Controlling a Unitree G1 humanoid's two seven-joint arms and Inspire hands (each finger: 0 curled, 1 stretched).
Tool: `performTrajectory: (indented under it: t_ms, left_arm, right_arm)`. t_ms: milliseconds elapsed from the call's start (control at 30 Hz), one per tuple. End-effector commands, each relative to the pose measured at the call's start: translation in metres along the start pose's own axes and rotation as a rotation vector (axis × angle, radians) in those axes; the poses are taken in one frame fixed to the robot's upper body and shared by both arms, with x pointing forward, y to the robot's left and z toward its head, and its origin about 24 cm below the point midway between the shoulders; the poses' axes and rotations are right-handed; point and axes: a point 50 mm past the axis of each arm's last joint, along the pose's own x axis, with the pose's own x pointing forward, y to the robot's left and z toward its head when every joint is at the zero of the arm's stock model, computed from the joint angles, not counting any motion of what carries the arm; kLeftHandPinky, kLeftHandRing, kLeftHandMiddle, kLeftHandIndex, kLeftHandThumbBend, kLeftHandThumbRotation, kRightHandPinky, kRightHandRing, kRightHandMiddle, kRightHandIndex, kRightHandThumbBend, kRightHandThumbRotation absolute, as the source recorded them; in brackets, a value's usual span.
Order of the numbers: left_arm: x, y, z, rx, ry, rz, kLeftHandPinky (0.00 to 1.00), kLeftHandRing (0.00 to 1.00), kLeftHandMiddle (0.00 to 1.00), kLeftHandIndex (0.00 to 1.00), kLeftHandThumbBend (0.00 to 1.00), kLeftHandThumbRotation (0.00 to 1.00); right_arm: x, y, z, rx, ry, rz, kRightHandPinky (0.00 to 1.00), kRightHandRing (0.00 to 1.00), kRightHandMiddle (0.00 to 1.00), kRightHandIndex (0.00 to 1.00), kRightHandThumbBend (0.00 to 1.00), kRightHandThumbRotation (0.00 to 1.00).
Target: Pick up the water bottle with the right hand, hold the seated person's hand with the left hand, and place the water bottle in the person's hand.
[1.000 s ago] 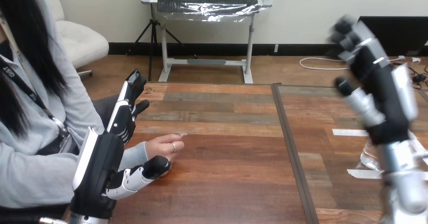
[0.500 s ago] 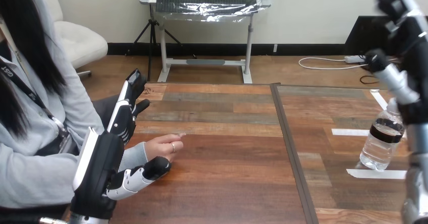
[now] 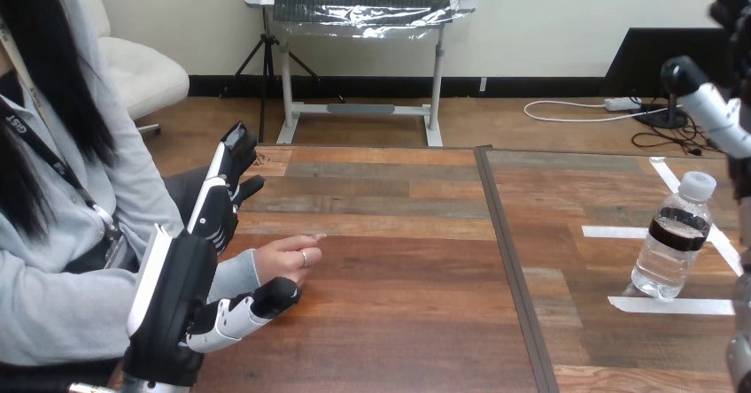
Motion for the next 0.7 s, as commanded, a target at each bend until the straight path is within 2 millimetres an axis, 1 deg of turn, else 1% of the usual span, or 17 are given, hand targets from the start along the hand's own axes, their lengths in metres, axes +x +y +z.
performTrajectory:
  t_ms: [0,267,667]
  left_arm:
    - [0.010,0.003,0.003,0.003,-0.050,0.021,0.90,0.97,1.00,0.99,1.00,0.75]
    - [0.009,0.003,0.003,0.006,-0.048,0.023,0.90,0.97,1.00,0.99,1.00,0.75]
    - [0.009,0.004,0.003,0.011,-0.053,0.030,0.90,0.97,1.00,0.99,1.00,0.75]
  right_arm:
    - [0.025,-0.010,0.011,-0.036,-0.047,-0.040,0.94,0.92,0.88,0.91,1.00,0.63]
    - [0.027,-0.017,0.007,-0.083,0.003,-0.068,0.95,0.91,0.88,0.91,1.00,0.62]
    - [0.027,-0.027,-0.005,-0.147,0.125,-0.101,0.95,0.89,0.86,0.90,1.00,0.61]
